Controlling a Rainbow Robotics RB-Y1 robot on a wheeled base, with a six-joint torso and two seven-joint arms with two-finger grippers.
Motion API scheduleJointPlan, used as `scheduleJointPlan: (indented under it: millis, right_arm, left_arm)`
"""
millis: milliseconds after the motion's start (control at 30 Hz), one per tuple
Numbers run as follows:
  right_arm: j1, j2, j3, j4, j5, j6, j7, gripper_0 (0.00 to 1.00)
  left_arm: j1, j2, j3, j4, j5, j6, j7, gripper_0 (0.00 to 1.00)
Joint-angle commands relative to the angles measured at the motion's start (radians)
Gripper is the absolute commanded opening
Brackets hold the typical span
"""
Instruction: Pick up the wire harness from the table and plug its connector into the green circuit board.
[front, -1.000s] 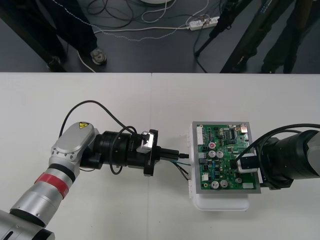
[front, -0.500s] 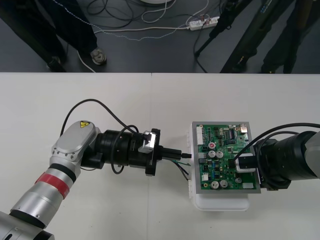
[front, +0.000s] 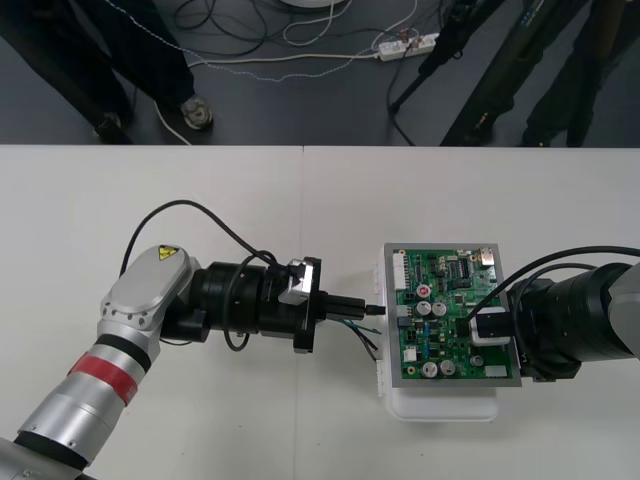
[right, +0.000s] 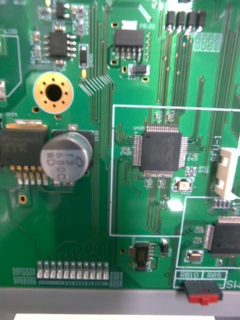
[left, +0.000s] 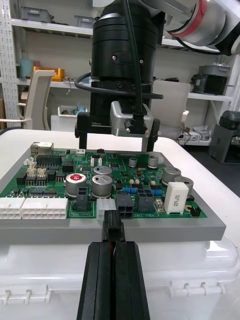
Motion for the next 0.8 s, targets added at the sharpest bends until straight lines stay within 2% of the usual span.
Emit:
scheduleJointPlan:
  millis: [33, 800]
  right_arm:
    - [-0.023, 0.016, 0.017, -0.012, -0.001, 0.008, -0.027, 1.0]
    - [-0.023, 0.016, 0.017, -0.012, -0.002, 0.008, -0.029, 1.0]
  left_arm:
    - [0.011, 0.001, -0.045, -0.044, -0.005, 0.04, 0.073, 0.0]
    - [0.008, 0.001, -0.087, -0.051, -0.022, 0.074, 0.091, 0.0]
